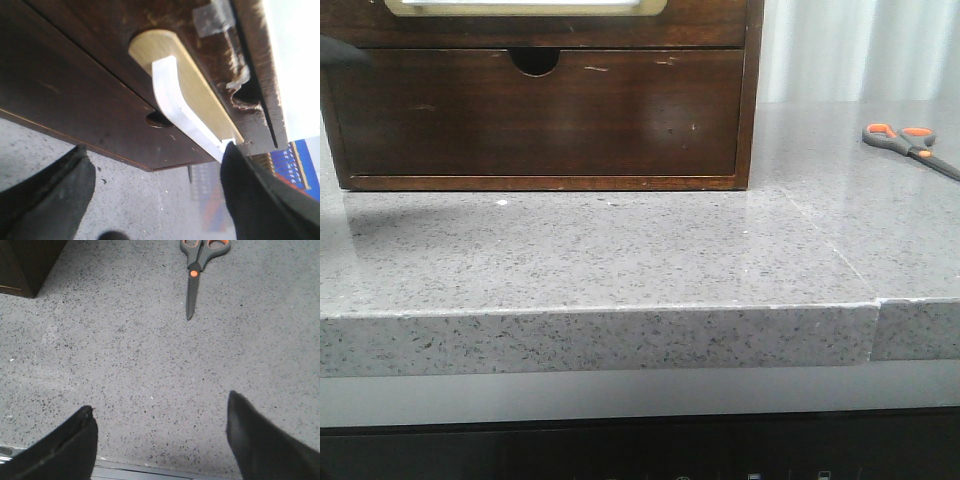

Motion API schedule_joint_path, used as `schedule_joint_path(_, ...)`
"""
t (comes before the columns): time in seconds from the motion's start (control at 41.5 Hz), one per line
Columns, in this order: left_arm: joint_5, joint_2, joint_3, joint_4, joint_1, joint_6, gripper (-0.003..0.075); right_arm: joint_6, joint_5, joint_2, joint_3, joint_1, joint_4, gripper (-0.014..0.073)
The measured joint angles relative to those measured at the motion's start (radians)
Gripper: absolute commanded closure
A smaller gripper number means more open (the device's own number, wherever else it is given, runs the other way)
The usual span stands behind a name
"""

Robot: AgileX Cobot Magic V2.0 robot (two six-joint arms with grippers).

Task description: Put scissors in drawer with both arms

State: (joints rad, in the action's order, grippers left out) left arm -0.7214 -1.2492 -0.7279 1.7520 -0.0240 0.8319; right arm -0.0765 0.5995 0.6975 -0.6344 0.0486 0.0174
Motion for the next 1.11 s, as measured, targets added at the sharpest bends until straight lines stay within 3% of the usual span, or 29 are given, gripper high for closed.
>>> schedule_joint_path(0.217,-0.103,-0.127,-0.081,0.019,0.0,0.02,0.021,0.0,0.0,0.0,0.0,0.0,0.0,0.0034)
schedule_joint_path(0.457,-0.129,-0.225,-0.188,0.02,0.0,0.023,0.022,0.0,0.0,0.0,0.0,0.0,0.0,0.0034)
schedule_joint_path(0.722,-0.156,-0.254,-0.218,0.02,0.0,0.023,0.0525,0.0,0.0,0.0,0.0,0.0,0.0,0.0034)
schedule_joint_path(0.842,-0.156,-0.259,-0.218,0.019,0.0,0.013,0.0626,-0.002,0.0,0.0,0.0,0.0,0.0,0.0034)
schedule_joint_path(1.107,-0.17,-0.256,-0.189,0.065,0.0,-0.011,0.0678,-0.002,0.0,0.0,0.0,0.0,0.0,0.0034)
